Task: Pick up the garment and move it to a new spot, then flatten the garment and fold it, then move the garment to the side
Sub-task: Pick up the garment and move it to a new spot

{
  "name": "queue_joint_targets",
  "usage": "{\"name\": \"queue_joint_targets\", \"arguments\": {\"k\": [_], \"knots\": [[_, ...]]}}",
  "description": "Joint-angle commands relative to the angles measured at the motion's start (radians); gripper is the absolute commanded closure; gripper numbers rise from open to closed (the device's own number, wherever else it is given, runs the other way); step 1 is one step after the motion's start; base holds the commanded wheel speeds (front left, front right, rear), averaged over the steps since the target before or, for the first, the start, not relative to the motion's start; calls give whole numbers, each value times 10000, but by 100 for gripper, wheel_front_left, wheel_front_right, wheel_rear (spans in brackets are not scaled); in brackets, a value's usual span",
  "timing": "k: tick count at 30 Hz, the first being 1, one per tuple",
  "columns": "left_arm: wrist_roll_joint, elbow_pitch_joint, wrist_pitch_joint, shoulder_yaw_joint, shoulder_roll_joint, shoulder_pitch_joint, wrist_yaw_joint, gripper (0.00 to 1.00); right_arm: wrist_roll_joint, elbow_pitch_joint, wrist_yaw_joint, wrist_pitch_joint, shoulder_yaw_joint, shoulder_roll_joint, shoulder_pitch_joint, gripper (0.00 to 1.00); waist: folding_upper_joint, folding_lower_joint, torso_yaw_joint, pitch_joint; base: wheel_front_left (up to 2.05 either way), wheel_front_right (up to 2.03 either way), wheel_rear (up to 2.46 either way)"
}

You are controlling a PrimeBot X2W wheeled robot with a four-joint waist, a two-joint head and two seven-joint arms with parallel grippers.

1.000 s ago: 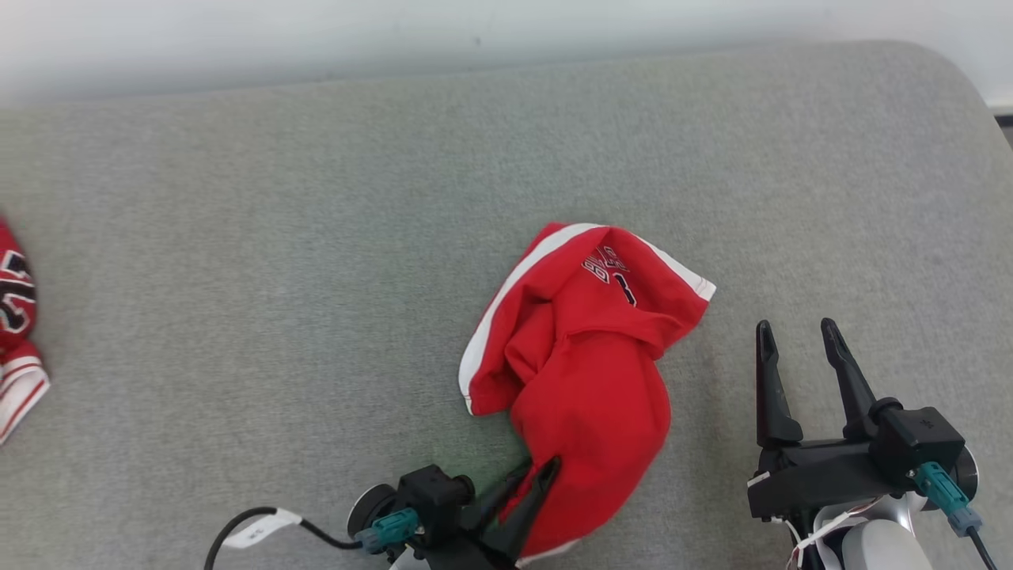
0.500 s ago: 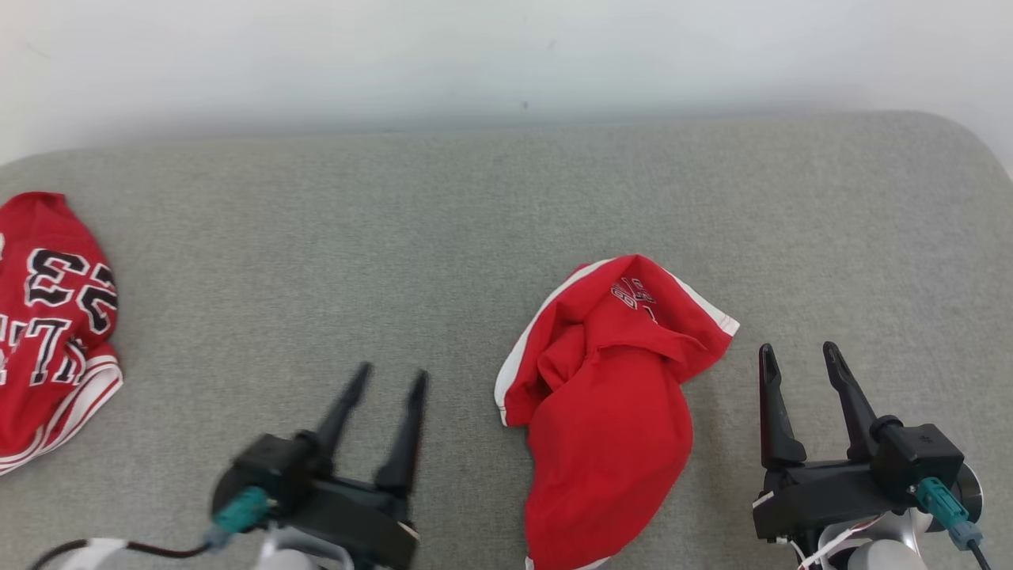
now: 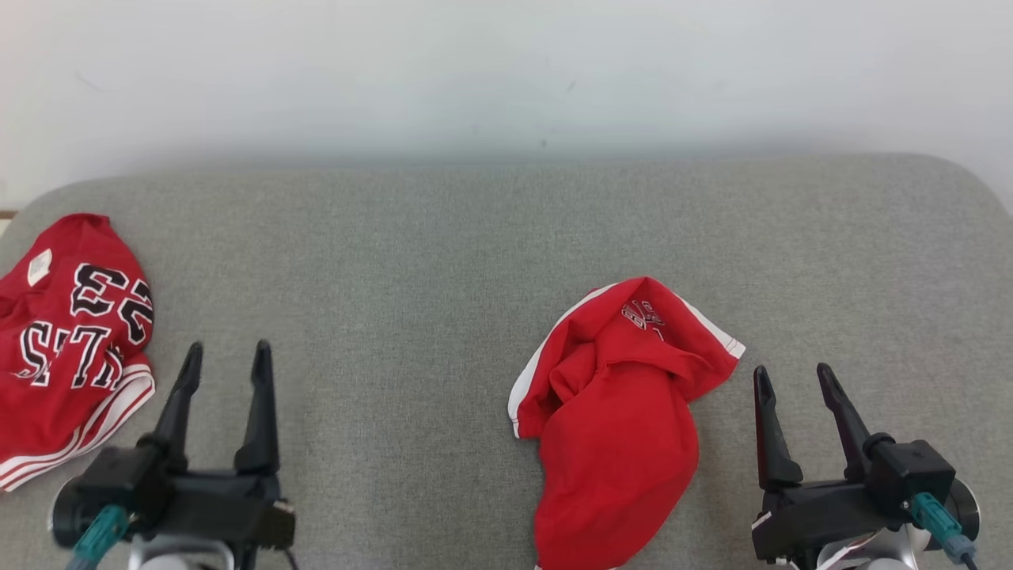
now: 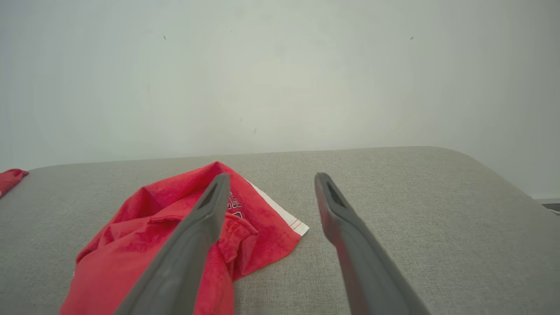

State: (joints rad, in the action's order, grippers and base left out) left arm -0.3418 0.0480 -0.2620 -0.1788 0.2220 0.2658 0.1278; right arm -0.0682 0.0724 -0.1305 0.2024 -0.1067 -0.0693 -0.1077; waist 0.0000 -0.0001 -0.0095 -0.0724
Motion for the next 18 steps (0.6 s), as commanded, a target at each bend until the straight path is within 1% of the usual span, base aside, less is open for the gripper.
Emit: {"name": "queue_joint_targets", "arguments": {"k": [1, 4, 8, 12, 18], "knots": [[83, -38, -57, 50, 57, -202, -16, 0, -10, -24, -4, -12, -22, -44, 100, 0, 0, 1, -28, 81, 0, 0, 0], [523, -207, -57, 169, 186, -677, -55, 0, 68, -64, -4, -54, -85, -58, 246, 0, 0, 1, -72, 200, 0, 0, 0], [925, -243, -58, -40, 301, -1224, -62, 0, 161, -153, -4, -155, -98, -59, 485, 0, 0, 1, -83, 334, 0, 0, 0], [1145, -213, -36, -208, 340, -1579, 48, 0, 266, -314, -4, -246, -58, -72, 746, 0, 0, 1, -79, 460, 0, 0, 0], [1201, -136, 106, -333, 374, -1822, 122, 0, 325, -612, -4, -453, 108, -152, 1087, 0, 0, 1, -38, 551, 0, 0, 0]]}}
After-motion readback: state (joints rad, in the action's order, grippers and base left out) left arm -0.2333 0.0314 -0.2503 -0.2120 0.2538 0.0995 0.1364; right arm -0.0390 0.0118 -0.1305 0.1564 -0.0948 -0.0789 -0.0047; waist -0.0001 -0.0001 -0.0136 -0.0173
